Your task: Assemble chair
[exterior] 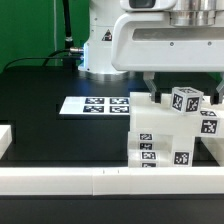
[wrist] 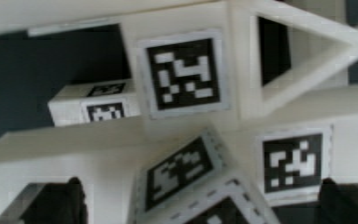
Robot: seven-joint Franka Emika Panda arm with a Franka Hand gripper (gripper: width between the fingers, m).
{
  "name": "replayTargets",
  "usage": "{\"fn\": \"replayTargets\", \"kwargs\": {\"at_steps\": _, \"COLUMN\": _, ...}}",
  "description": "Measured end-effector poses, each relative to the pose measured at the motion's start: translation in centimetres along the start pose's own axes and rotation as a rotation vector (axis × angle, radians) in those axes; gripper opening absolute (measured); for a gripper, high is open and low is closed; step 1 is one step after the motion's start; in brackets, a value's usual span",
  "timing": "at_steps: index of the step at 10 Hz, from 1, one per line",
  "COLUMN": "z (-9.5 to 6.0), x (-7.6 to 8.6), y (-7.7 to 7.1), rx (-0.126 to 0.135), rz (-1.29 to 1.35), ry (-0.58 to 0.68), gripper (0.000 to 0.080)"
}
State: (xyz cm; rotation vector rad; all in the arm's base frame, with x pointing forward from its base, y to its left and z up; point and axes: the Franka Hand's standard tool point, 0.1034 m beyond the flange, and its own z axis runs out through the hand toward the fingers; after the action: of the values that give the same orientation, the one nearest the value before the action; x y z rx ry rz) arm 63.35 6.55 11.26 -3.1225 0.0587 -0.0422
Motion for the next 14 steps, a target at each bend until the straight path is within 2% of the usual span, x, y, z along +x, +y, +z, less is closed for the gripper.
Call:
{"fn": "replayTargets", "kwargs": {"at_steps": 2, "z": 0.01, "x": -0.01, "y": 0.13, "rx": -0.017, "rz": -0.151, "ry": -0.001, "gripper": 0.0649}}
{"fn": "replayTargets", "kwargs": {"at_steps": 5, "z": 0.01, "x": 0.01, "y": 0.26, "rx": -0.017, "rz": -0.179, "ry": -0.001, "gripper": 0.0626}}
{"fn": "replayTargets", "kwargs": {"at_steps": 7, "z": 0.00, "x": 0.01, "y": 0.27, "rx": -0.017, "rz": -0.179, "ry": -0.001, "gripper": 0.0280}}
{"fn": "replayTargets", "kwargs": {"at_steps": 10, "z": 0.01, "x": 0.01, "y": 0.24, "rx": -0.014, "rz": -0.126, "ry": -0.001, "gripper": 0.0282}}
{"fn": "replayTargets", "kwargs": {"at_steps": 14, "z": 0.00, "x": 0.01, "y": 0.22, "rx": -0.011, "rz": 0.222, "ry": 0.001, "gripper": 0.0282}}
